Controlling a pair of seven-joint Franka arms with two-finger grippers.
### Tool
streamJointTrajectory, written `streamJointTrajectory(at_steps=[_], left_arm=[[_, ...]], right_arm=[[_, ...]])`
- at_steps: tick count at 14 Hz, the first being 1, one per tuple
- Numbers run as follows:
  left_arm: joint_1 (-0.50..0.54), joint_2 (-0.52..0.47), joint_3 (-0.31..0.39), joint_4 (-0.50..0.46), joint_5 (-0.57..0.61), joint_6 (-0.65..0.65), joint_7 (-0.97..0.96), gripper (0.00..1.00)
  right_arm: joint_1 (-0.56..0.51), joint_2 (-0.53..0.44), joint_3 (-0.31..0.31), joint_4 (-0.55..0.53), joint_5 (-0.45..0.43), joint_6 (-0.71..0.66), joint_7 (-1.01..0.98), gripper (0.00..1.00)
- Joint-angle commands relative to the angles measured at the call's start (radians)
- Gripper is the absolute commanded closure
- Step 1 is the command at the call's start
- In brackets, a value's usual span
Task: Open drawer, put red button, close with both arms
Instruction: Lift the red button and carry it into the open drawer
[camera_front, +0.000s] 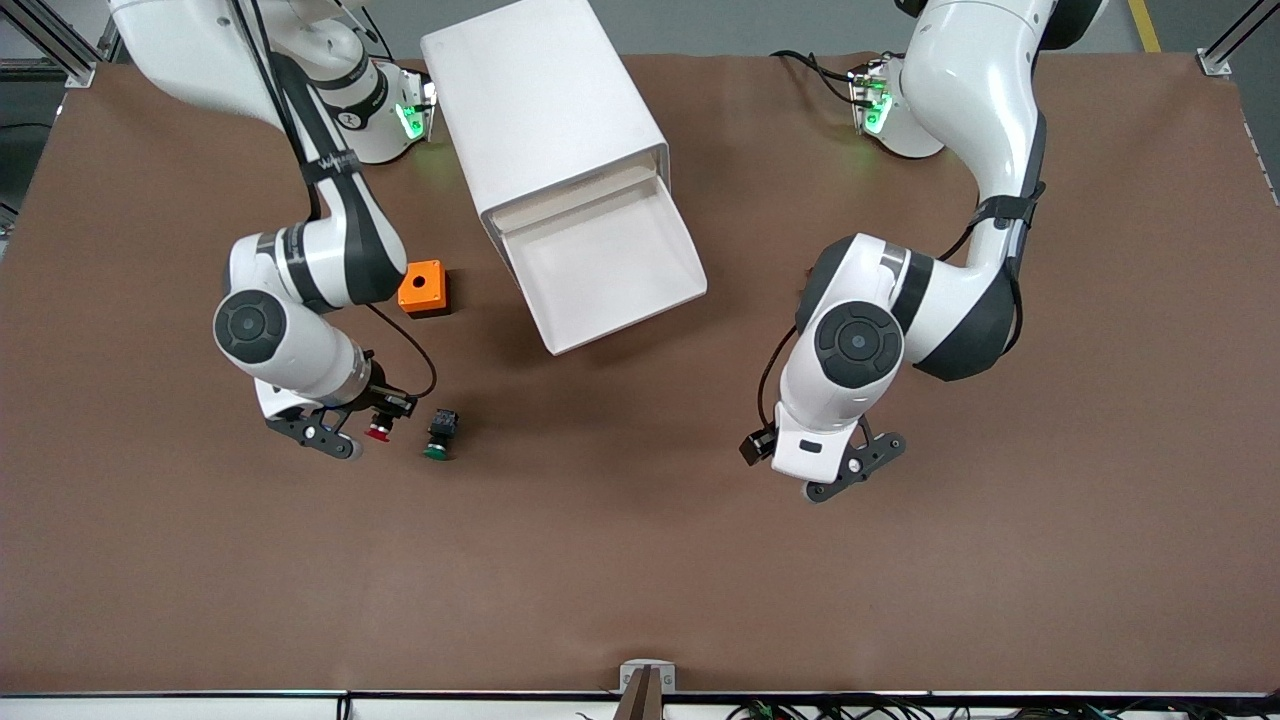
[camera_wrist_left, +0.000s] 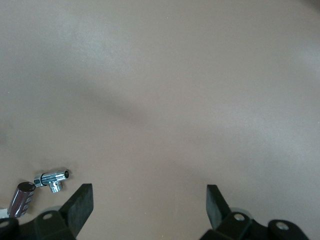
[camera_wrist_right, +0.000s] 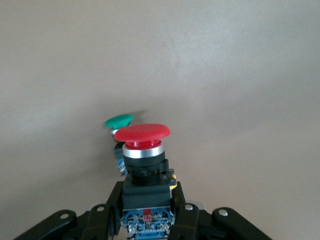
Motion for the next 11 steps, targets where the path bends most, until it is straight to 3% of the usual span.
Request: streamJointTrajectory(at_steps=[1,7,11], left_arm=[[-0.004,-0.029,0.001,-0.033,0.01,0.01,0.006,0.01],[-0.006,-0.03,0.0,-0.033,0.009,0.01,0.006,0.01],[-0.006,-0.03,0.0,-0.033,0.008,0.009,0.006,0.01]], right_arm=[[0.049,-0.072,-0.005,-0.006,0.009,-0.065,0.117,1.0],[0.191,-0.168,-0.004,-0.006,0.01,-0.157,0.398,1.0],[0.31,-0.174,-0.004,-0.003,0.01,-0.162,0.612,1.0]])
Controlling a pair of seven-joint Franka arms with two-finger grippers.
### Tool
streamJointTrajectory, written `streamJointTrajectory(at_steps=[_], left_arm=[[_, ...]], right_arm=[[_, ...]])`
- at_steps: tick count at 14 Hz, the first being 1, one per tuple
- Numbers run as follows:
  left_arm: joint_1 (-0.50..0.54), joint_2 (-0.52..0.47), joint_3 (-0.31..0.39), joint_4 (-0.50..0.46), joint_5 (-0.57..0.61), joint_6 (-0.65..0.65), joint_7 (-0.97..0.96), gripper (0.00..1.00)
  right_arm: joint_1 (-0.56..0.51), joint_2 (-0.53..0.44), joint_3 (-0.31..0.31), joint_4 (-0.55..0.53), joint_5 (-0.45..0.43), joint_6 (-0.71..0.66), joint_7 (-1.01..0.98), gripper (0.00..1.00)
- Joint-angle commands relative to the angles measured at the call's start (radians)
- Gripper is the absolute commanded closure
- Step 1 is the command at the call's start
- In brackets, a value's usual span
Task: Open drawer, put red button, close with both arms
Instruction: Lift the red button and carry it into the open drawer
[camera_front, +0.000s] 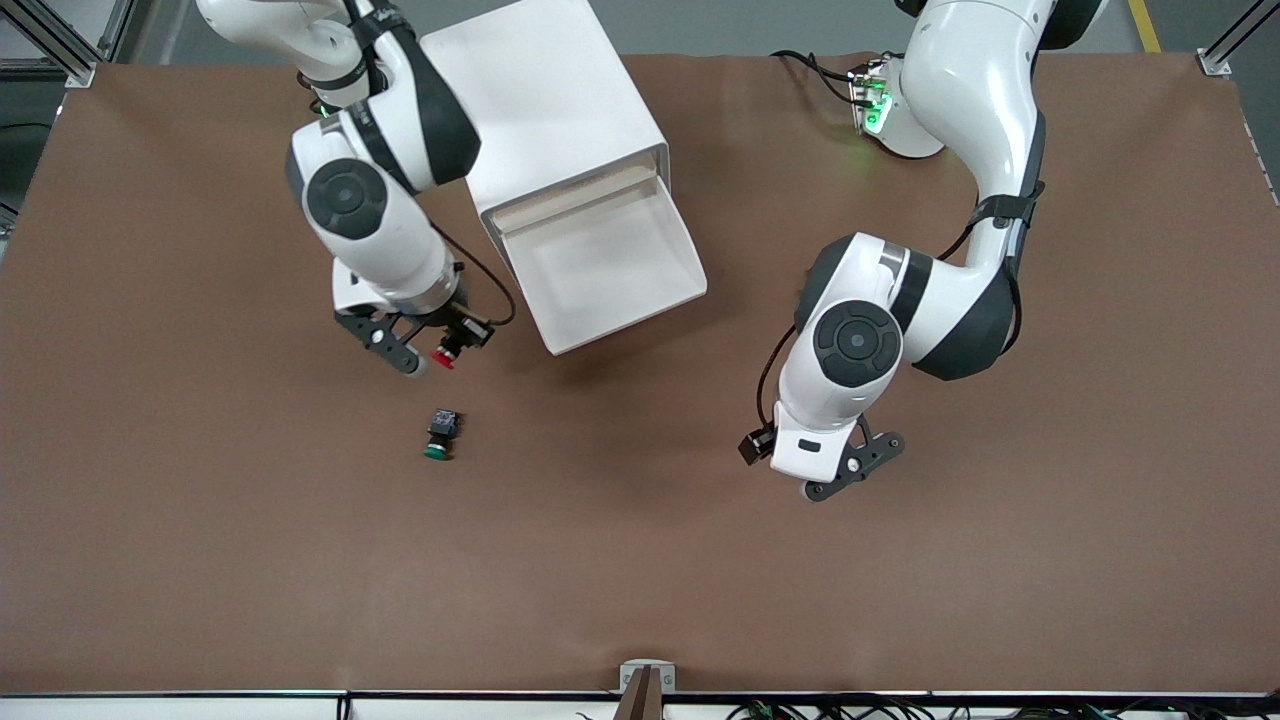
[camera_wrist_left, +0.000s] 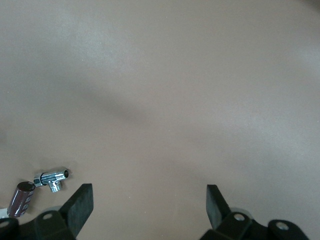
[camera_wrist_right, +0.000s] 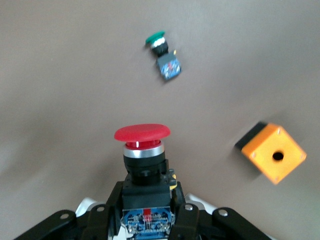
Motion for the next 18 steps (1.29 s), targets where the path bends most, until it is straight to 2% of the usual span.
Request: streamJointTrajectory(at_steps=[1,7,12,18], left_arm=[[-0.004,-0.029,0.0,-0.033,0.008,0.009,0.006,0.01],[-0.004,-0.029,0.0,-0.033,0.008,0.009,0.006,0.01],[-0.003,-0.029,-0.014,-0.033,0.008,0.009,0.006,0.01],[-0.003,-0.029,-0.014,-0.033,0.008,0.009,0.006,0.01]], right_arm=[[0.079,-0.017,-0.011,-0.006,0.009,-0.001,0.141,1.0],[0.16,-0.009,-0.011,0.009,0.01,0.007,0.323,1.0],[0.223,0.003,-0.011,0.01,0.01,0.074,0.497,1.0],[0.268,0.094,-0.011,0.082,0.01,0.096,0.62,1.0]])
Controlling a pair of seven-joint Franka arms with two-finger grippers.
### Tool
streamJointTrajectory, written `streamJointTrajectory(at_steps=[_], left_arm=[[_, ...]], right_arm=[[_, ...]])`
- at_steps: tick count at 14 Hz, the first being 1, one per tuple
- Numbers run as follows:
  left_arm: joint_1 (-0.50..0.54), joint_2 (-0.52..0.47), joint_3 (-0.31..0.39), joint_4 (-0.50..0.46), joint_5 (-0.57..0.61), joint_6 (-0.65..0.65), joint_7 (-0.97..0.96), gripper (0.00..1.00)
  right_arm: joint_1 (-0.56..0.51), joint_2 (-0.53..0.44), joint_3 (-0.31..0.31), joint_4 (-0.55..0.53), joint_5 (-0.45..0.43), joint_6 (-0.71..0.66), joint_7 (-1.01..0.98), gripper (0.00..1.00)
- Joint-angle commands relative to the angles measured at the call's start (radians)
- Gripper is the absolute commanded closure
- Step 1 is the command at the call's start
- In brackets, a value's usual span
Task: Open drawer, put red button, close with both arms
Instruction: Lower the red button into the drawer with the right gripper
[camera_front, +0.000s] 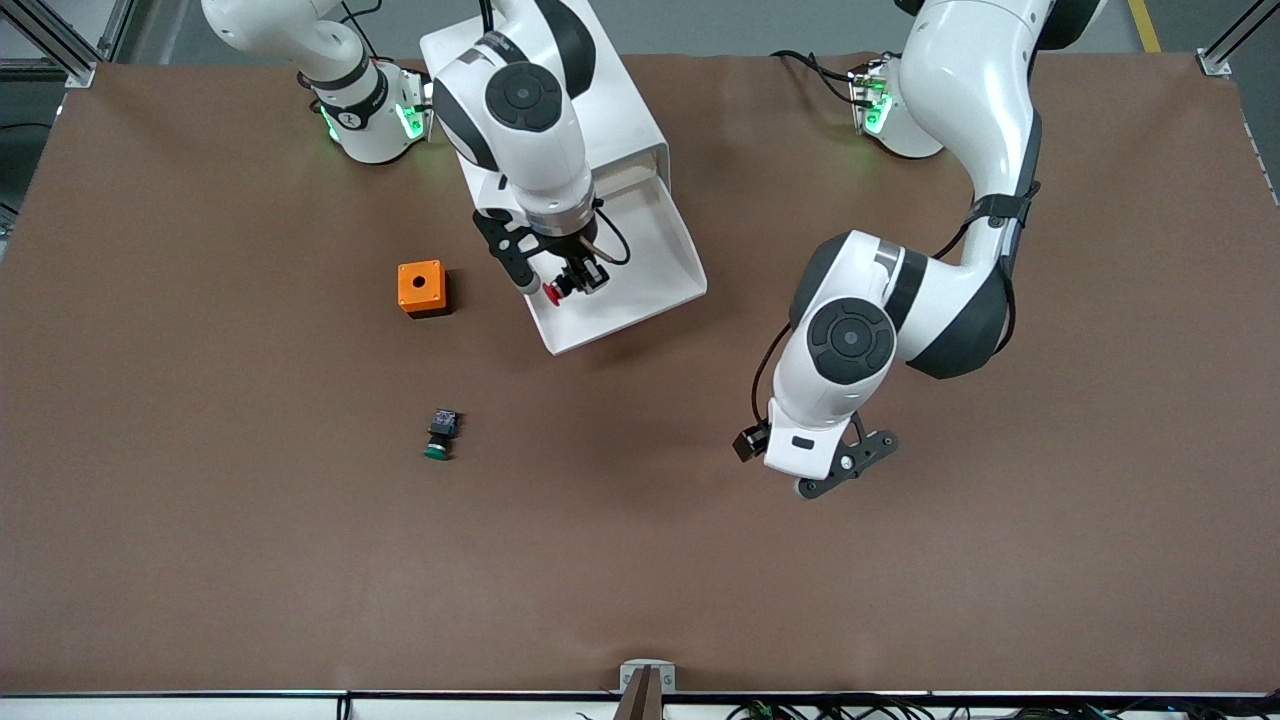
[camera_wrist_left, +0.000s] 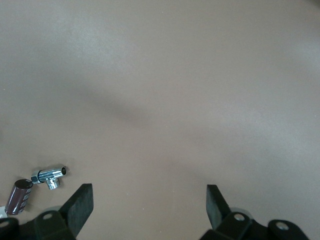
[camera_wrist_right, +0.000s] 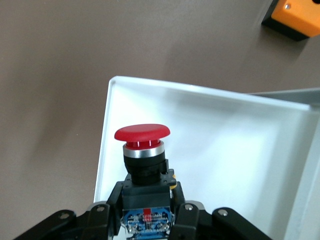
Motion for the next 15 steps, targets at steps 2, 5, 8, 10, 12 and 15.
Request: streamJointTrajectory(at_steps=[2,5,8,10,12,15], left_arm=[[0.0,-0.029,-0.004,-0.033,0.008,0.009,0.006,0.01],[-0.001,-0.029,-0.004,-0.033,0.008,0.009,0.006,0.01],[-0.001,-0.029,-0.004,-0.033,0.008,0.009,0.006,0.01],[-0.001,-0.029,-0.004,-0.033,0.008,0.009,0.006,0.01],[-0.001,-0.029,-0.004,-0.033,0.008,0.009,0.006,0.01],[-0.001,-0.029,-0.01,-0.033,0.008,0.009,0.006,0.01]], right_arm=[[0.019,0.071,-0.012,0.082,0.01,-0.008,0.057,1.0],[0.019,0.096,-0.012,0.095,0.012,0.009,0.068,1.0],[0.019,0.13,-0.012,0.119,0.012,0.011,0.091,1.0],[0.021,0.15,-0.012,0.139,0.012,0.011,0.118,1.0],[0.027,0.163,-0.012,0.148,0.027,0.011,0.12,1.0],[0.027,0.173,-0.012,0.17,0.052,0.009,0.122,1.0]])
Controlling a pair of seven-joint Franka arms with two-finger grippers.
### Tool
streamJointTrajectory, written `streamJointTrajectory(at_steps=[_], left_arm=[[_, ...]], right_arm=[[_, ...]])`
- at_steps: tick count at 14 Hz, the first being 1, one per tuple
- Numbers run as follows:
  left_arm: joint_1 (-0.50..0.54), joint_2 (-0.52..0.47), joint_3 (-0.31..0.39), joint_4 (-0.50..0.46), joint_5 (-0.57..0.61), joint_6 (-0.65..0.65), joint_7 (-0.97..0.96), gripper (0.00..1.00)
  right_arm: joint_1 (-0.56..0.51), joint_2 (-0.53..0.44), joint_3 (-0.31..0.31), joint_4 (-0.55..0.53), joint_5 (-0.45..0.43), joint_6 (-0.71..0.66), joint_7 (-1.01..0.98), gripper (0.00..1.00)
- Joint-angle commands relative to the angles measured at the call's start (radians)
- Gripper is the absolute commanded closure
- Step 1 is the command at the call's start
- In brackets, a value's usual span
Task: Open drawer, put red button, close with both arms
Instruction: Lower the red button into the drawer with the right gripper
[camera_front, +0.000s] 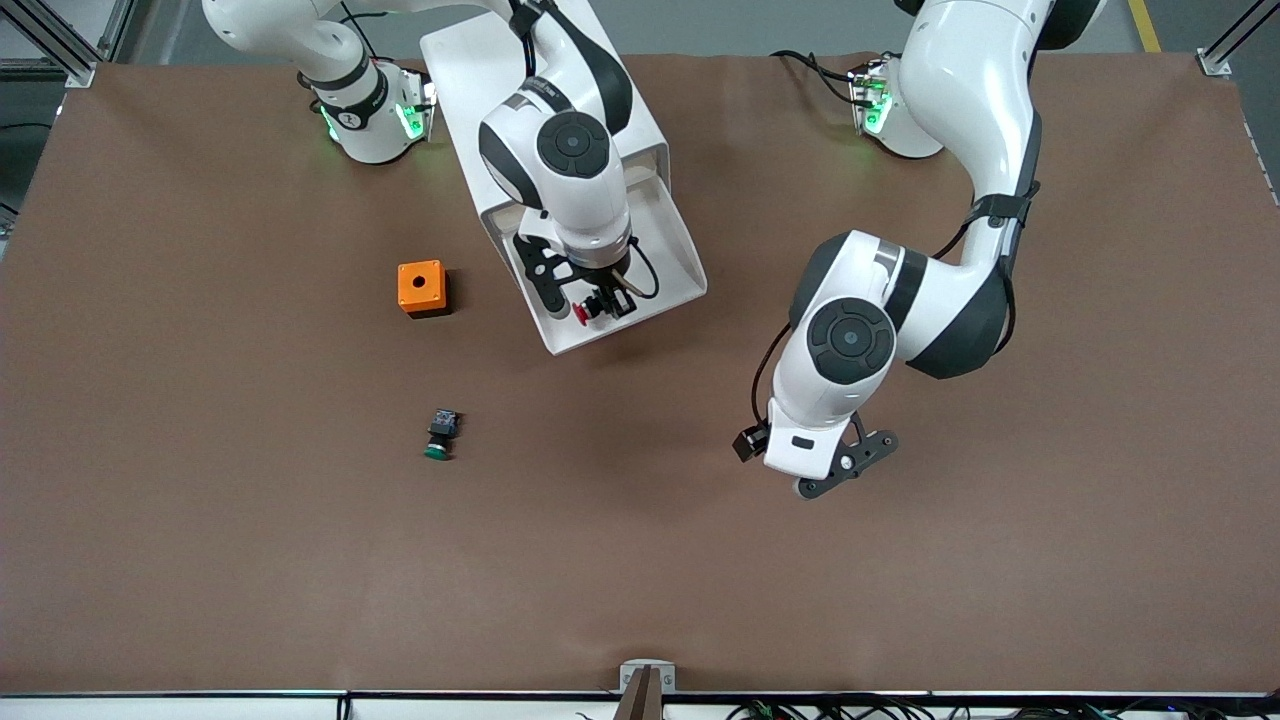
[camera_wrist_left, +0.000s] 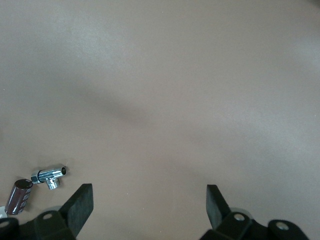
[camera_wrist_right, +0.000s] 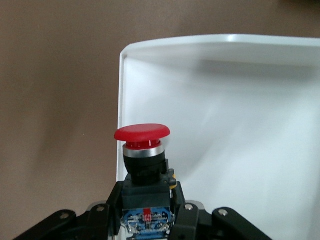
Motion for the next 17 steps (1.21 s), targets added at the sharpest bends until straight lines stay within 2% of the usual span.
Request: streamJointTrajectory(at_steps=[1,17], left_arm=[[0.0,-0.029,-0.012,-0.033,0.008,0.009,0.006,0.01],[-0.001,-0.029,-0.014,-0.035,0.008,0.009,0.006,0.01]], right_arm=[[0.014,0.02,-0.011,0.038,0.034,-0.009,0.026,1.0],[0.033,0.081,-0.011,0.082,0.054,-0.014,0.137,1.0]])
